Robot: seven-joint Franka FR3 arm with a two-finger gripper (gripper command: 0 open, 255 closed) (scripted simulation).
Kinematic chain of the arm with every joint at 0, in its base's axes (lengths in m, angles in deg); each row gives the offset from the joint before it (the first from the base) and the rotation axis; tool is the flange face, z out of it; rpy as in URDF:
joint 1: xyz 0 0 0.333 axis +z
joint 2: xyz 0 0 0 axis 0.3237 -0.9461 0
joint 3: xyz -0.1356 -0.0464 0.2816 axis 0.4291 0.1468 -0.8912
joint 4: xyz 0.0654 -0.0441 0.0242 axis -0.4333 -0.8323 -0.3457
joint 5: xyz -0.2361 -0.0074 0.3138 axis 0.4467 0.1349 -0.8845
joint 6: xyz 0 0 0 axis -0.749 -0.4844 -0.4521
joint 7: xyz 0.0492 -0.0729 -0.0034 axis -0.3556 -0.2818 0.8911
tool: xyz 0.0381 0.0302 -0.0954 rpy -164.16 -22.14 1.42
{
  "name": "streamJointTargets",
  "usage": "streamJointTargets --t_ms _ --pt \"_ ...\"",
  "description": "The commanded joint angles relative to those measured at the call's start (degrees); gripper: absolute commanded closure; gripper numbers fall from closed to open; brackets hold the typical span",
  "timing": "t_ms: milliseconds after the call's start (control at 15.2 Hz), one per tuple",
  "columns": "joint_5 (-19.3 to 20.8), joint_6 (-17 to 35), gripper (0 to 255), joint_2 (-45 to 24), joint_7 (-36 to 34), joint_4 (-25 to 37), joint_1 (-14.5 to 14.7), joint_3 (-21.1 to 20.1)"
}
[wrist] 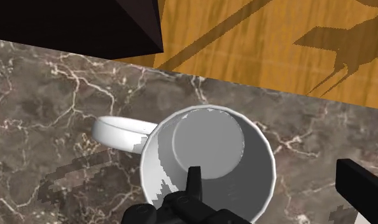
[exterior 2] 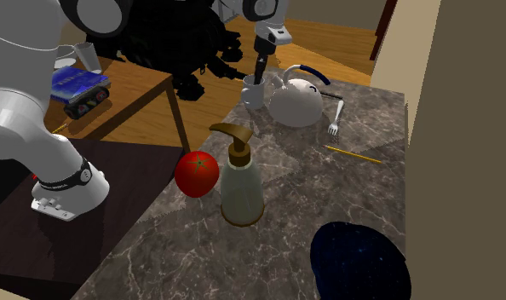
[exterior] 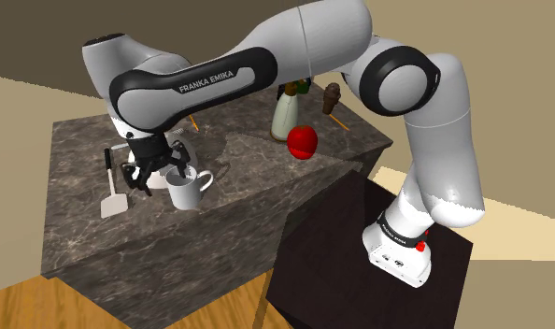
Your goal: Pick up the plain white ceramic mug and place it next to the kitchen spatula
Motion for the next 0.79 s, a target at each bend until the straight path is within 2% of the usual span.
streamJointTargets --t_ms 0,198,726 --pt "-0.04 -1.9 0 0.06 0.05 1.84 0.05 -0.02" --pt "-0.03 -7.51 0 -0.35 0.14 7.89 0.36 -0.04" --pt "-0.04 -7.51 0 -0.35 0.14 7.9 0.36 -0.03"
